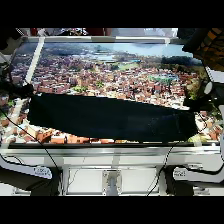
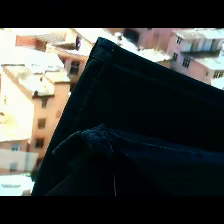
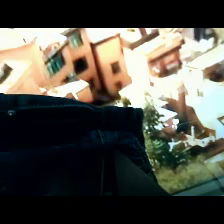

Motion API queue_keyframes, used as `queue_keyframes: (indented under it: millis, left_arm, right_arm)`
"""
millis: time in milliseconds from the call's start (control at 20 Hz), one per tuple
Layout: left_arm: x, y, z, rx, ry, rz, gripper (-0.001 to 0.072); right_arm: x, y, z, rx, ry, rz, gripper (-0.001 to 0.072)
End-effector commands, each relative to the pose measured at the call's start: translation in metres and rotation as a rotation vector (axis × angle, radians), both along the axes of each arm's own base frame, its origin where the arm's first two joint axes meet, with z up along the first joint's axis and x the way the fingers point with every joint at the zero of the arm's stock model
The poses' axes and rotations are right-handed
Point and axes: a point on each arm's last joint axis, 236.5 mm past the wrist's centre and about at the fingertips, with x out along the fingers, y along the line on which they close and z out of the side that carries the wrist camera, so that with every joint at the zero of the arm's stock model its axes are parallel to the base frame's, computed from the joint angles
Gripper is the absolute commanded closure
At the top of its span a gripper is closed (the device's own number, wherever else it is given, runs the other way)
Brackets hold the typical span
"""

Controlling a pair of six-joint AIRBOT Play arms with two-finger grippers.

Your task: Fold the clothes and pants, and hang the long-sleeved shirts on hangers.

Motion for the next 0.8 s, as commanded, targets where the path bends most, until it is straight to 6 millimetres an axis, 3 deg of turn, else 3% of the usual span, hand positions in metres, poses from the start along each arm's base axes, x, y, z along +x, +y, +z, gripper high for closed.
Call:
queue_keyframes:
  millis: [0,100,200,550,750]
  left_arm:
    - [-0.008,0.017,0.019,0.033,-0.033,0.005,0.0689]
    - [-0.014,0.030,0.029,0.055,-0.054,0.013,0.0689]
    - [-0.013,0.033,0.030,0.032,-0.069,0.034,0.0690]
    - [0.035,0.006,0.037,0.028,-0.209,0.007,0.0689]
    - [0.045,-0.007,0.002,-0.035,-0.151,0.059,0.0688]
  right_arm:
    - [-0.033,-0.041,0.058,-0.120,-0.062,-0.089,0.0702]
    - [-0.059,-0.062,0.076,-0.126,-0.102,-0.188,0.0702]
    - [-0.067,-0.064,0.078,-0.088,-0.137,-0.217,0.0701]
    - [-0.014,-0.041,0.060,0.014,-0.266,-0.154,0.0702]
    - [-0.010,-0.038,0.017,0.082,-0.177,-0.167,0.0702]
